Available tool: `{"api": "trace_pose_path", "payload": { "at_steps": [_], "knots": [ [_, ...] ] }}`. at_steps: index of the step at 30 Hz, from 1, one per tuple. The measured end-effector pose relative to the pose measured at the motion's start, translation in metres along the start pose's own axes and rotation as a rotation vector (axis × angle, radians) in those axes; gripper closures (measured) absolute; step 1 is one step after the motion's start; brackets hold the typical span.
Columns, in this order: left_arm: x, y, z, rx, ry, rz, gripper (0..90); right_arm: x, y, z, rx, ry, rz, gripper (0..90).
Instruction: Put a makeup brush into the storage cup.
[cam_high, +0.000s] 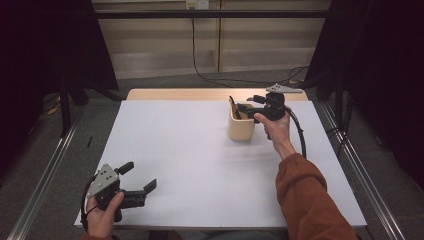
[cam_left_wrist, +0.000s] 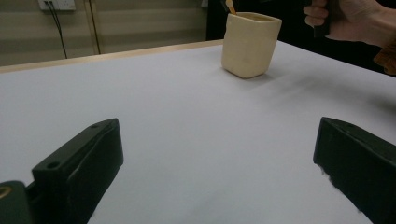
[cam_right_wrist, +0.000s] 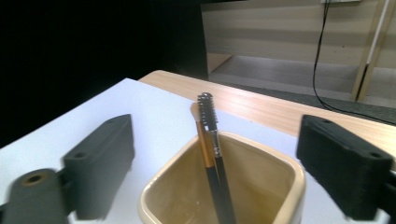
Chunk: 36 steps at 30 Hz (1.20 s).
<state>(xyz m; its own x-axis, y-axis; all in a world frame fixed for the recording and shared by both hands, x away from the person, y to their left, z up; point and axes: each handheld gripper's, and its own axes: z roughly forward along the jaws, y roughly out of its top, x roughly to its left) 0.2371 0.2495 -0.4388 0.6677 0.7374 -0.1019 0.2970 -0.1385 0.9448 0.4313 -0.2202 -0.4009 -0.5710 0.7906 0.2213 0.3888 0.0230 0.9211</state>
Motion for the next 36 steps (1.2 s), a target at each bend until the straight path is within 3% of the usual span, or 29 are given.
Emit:
{"api": "trace_pose_path", "payload": {
  "at_steps": [7, 10, 13, 19, 29, 36],
  "knots": [
    [0.001, 0.000, 0.000, 0.000, 0.001, 0.000, 1.5, 0.000, 0.000, -0.001, 0.002, 0.015, -0.002, 6.4],
    [0.001, 0.000, 0.000, 0.001, 0.000, 0.001, 1.5, 0.002, -0.001, -0.001, 0.005, 0.002, 0.001, 6.9],
    [0.000, 0.000, 0.000, 0.003, -0.005, 0.006, 1.5, 0.004, -0.001, -0.002, 0.002, -0.040, -0.012, 9.4],
    [0.001, -0.002, -0.004, -0.004, 0.000, 0.006, 1.6, 0.005, -0.005, -0.004, -0.030, -0.045, -0.012, 6.9],
    [0.001, -0.001, -0.006, -0.011, 0.009, -0.001, 1.6, 0.013, -0.009, -0.018, -0.055, -0.074, -0.053, 5.9],
    [0.001, -0.001, -0.006, -0.010, 0.004, 0.004, 1.5, 0.016, -0.012, -0.031, -0.063, -0.076, -0.055, 5.5]
  ]
}}
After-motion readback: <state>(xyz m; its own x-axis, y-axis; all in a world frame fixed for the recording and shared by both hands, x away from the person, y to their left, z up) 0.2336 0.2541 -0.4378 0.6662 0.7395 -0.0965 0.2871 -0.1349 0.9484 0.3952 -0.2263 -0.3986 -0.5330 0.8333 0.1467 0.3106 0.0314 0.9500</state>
